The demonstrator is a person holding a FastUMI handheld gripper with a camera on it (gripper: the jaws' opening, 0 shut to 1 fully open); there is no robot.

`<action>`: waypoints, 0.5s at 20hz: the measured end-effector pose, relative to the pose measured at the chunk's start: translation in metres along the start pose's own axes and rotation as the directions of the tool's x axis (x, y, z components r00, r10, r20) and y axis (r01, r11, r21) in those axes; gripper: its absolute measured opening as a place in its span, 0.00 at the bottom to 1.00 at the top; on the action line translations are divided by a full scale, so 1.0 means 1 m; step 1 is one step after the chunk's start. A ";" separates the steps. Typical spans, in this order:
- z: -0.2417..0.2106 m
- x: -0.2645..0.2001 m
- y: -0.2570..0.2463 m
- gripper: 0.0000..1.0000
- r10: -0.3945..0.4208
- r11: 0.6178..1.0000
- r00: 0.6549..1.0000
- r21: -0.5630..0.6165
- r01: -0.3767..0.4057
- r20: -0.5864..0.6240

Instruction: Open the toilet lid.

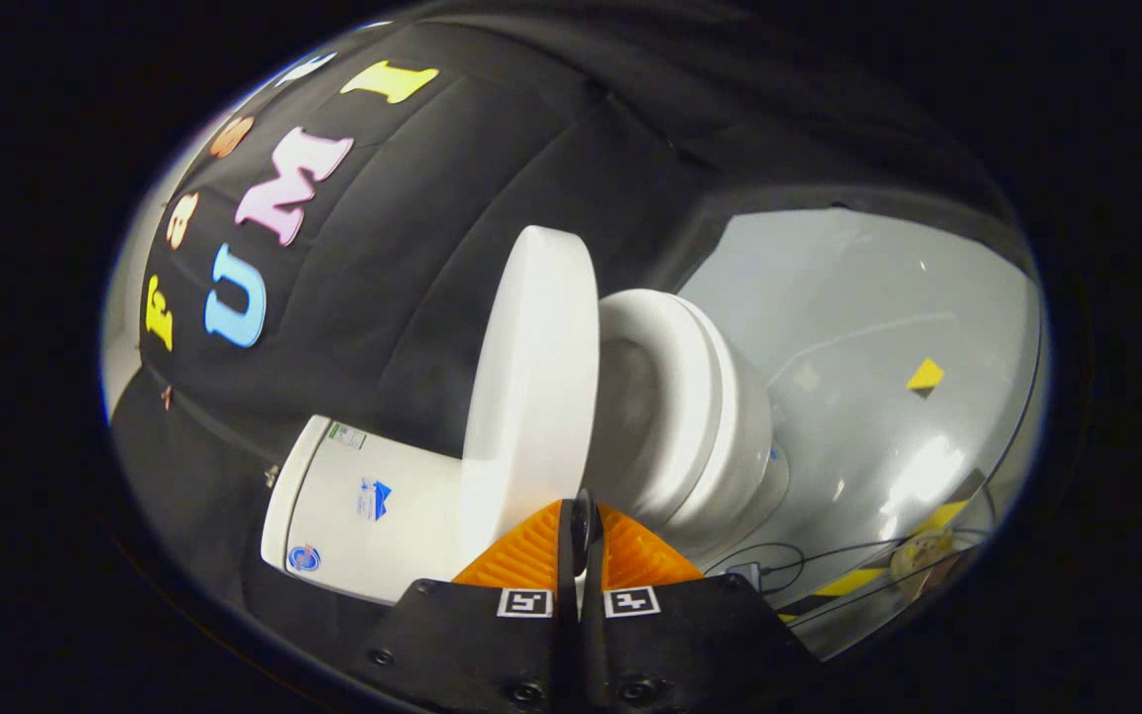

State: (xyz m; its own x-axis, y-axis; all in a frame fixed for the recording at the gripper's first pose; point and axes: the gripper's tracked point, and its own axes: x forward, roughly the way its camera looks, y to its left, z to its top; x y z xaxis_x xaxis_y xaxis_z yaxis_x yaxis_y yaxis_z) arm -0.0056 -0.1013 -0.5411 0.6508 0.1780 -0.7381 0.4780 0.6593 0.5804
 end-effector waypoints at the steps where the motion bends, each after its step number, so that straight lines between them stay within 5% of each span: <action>1: 0.002 -0.003 0.010 0.04 -0.001 0.999 1.000 -0.036 0.001 0.006; 10: 0.010 -0.023 0.080 0.05 -0.006 0.957 0.999 -0.289 0.019 0.045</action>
State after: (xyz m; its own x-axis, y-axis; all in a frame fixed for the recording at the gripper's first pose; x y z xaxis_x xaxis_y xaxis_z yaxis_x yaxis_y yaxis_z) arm 0.0238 -0.0596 -0.4741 0.6736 0.1407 -0.7256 0.2996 0.8455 0.4421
